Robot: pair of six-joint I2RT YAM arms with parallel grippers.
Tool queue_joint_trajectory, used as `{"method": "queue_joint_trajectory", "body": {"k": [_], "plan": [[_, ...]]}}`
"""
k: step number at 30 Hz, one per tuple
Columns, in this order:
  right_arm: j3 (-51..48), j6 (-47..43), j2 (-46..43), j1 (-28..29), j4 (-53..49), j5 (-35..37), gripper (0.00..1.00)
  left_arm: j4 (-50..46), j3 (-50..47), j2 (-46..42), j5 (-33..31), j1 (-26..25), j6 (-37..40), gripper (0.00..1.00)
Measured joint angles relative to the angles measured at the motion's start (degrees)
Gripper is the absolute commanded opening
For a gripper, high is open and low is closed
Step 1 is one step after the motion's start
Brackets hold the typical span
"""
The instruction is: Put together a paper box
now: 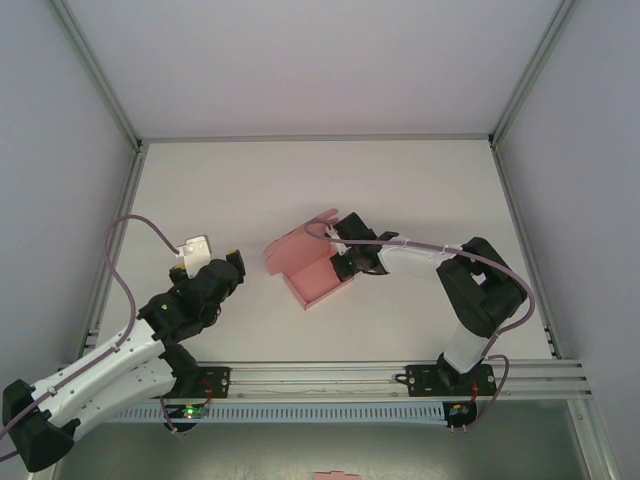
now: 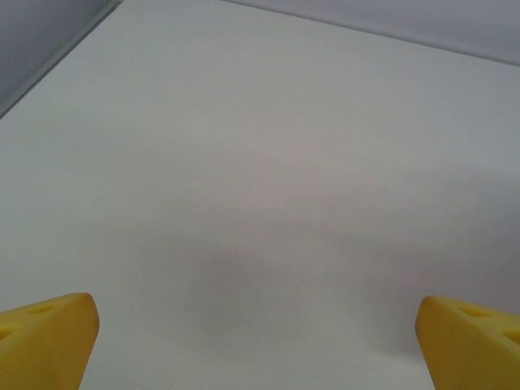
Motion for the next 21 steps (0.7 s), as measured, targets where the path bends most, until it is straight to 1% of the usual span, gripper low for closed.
{"method": "queue_joint_trajectory", "body": {"k": [3,6,10,12,15,17,19,21], "plan": [[-0.74,0.07,-1.29,0.07,-0.48,2.75,0.0,0.11,-0.44,-1.16,0.42,0.24,-0.09,1.0],[-2.51,0.04,-4.57,0.11,-0.31,6.03,0.0,0.26,-1.2,-1.09,0.94,0.24,-0.33,1.0],[-6.51,-0.61,-11.47,1.25,2.6,11.04,0.0,0.5,-1.27,0.76,1.99,0.26,-0.37,1.0],[-8.83,-0.59,-15.56,1.6,4.85,11.19,0.0,1.66,-1.31,1.73,2.67,0.26,-0.42,1.0],[-12.07,-0.11,-22.8,1.11,9.16,8.22,0.0,5.03,-1.44,3.54,5.31,1.51,-0.59,1.0],[-13.62,0.72,-27.47,-0.22,12.13,4.04,0.0,6.34,-1.44,5.25,7.08,3.8,-1.38,1.0],[-15.28,2.38,-31.89,-2.12,16.0,-0.98,0.0,7.69,-1.55,7.06,9.31,7.15,-1.92,1.0],[-16.85,4.13,-35.06,-3.43,19.65,-5.2,0.0,11.1,-2.34,8.74,12.63,9.49,-1.81,1.0]]}}
